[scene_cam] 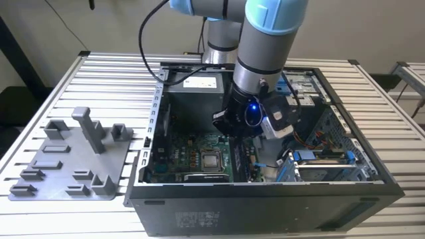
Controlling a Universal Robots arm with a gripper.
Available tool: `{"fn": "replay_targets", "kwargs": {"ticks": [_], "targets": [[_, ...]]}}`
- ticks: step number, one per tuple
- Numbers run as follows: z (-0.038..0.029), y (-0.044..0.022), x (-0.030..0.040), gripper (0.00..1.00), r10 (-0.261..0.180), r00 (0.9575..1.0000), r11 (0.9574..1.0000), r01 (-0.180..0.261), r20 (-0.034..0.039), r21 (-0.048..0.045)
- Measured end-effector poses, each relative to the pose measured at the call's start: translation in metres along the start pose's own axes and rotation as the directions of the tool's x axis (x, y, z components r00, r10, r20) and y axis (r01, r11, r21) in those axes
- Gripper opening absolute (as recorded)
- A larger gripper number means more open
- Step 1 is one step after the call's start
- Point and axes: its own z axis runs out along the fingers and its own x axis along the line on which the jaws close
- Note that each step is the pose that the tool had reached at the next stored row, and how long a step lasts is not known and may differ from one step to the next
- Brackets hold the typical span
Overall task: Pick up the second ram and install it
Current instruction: 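Insert the second ram into the second slot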
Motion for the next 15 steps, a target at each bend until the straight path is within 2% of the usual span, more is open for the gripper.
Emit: {"fn": "replay_targets", "kwargs": {"ticks": [8, 15], "targets": [[0.0141, -0.0023, 0.0005, 0.14, 0.04, 0.9992, 0.9992, -0.04, 0.0007, -0.0011], [0.0154, -0.0069, 0.0005, 0.14, 0.042, 0.9991, 0.9991, -0.042, 0.0006, -0.0013]]}}
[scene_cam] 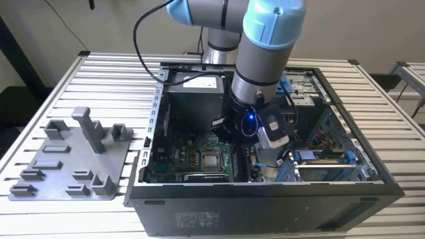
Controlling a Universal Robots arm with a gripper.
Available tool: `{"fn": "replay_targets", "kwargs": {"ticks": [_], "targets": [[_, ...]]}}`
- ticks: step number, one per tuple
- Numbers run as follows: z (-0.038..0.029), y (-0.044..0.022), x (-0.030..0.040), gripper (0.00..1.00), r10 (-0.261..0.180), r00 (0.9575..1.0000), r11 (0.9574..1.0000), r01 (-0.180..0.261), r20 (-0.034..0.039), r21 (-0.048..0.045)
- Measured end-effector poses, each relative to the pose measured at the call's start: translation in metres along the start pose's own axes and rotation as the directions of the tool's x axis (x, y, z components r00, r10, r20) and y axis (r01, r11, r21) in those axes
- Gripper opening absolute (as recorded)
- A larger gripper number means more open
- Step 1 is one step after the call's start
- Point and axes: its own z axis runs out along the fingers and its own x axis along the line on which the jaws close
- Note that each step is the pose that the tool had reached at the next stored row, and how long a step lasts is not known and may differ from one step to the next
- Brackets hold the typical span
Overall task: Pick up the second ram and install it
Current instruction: 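Insert the second ram into the second slot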
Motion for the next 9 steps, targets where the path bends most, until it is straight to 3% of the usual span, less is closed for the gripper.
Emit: {"fn": "replay_targets", "kwargs": {"ticks": [9], "targets": [[0.0019, -0.0039, -0.0019, 0.14, 0.0, 1.0, 1.0, 0.0, -0.0002, 0.0001]]}}
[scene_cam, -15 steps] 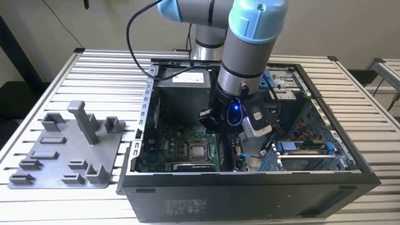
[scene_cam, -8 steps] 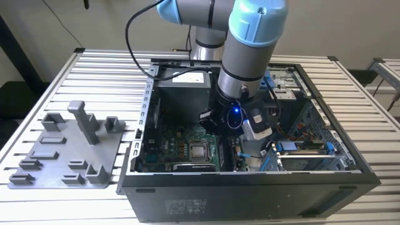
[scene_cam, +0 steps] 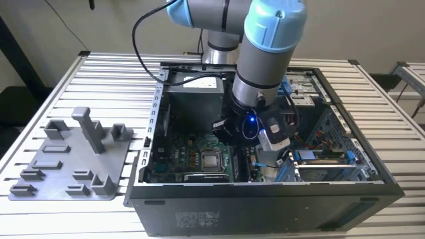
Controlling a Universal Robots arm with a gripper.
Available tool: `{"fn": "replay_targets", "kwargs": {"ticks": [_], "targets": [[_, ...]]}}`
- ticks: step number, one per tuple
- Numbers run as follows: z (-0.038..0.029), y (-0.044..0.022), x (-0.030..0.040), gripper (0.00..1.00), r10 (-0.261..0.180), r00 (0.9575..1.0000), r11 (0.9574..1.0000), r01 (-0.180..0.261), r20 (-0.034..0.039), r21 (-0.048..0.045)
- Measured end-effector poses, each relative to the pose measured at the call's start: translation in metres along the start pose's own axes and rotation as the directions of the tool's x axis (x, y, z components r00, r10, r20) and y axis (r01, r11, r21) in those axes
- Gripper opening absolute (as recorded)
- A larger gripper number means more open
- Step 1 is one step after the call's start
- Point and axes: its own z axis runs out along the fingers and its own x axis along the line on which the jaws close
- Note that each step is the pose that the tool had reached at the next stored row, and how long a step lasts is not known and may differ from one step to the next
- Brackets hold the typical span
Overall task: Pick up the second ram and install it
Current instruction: 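Insert the second ram into the second slot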
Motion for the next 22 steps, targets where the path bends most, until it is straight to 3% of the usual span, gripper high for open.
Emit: {"fn": "replay_targets", "kwargs": {"ticks": [14, 22], "targets": [[0.006, 0.0, -0.003, 0.14, 0.0, 1.0, 1.0, 0.0, -0.0004, 0.0001], [0.0063, 0.0002, -0.0029, 0.14, 0.0, 1.0, 1.0, 0.0, -0.0004, 0.0001]]}}
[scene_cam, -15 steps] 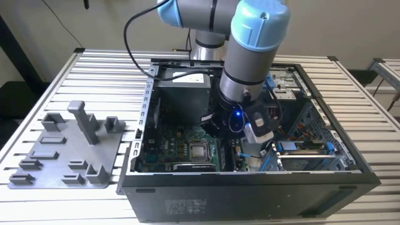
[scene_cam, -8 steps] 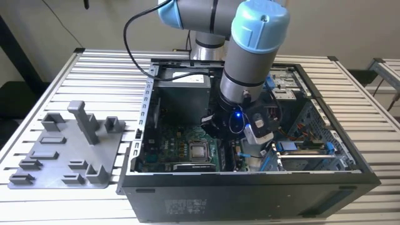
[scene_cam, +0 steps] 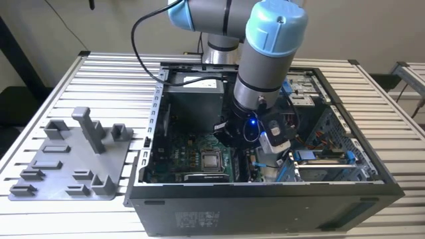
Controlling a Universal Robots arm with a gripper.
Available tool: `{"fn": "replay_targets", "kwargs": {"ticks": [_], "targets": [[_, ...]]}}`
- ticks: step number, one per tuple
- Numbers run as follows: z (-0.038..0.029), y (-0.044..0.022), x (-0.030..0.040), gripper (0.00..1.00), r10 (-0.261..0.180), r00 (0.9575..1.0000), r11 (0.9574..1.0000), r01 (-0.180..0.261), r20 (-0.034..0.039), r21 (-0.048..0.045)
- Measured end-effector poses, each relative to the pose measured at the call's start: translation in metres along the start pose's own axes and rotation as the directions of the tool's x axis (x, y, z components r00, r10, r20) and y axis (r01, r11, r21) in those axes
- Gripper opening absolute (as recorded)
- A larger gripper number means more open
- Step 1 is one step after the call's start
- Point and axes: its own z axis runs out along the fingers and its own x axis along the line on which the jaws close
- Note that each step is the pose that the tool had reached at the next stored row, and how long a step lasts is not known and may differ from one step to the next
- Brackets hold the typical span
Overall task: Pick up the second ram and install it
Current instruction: 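Insert the second ram into the second slot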
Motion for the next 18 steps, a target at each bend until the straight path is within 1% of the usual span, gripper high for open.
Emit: {"fn": "replay_targets", "kwargs": {"ticks": [3, 7, 10, 15, 18], "targets": [[0.0, 0.0, 0.0, 0.14, -0.001, 1.0, 1.0, 0.001, 0.0001, 0.0001], [0.0, 0.0, 0.0, 0.14, -0.02, 0.9998, 0.9998, 0.02, 0.0034, 0.0002], [-0.0012, 0.0002, 0.0, 0.14, -0.024, 0.9997, 0.9997, 0.024, 0.0035, 0.0007], [-0.0014, 0.0001, 0.0001, 0.14, -0.03, 0.9996, 0.9996, 0.03, 0.0035, 0.0009], [-0.0014, 0.0001, 0.0001, 0.14, -0.042, 0.9991, 0.9991, 0.042, 0.0057, 0.0012]]}}
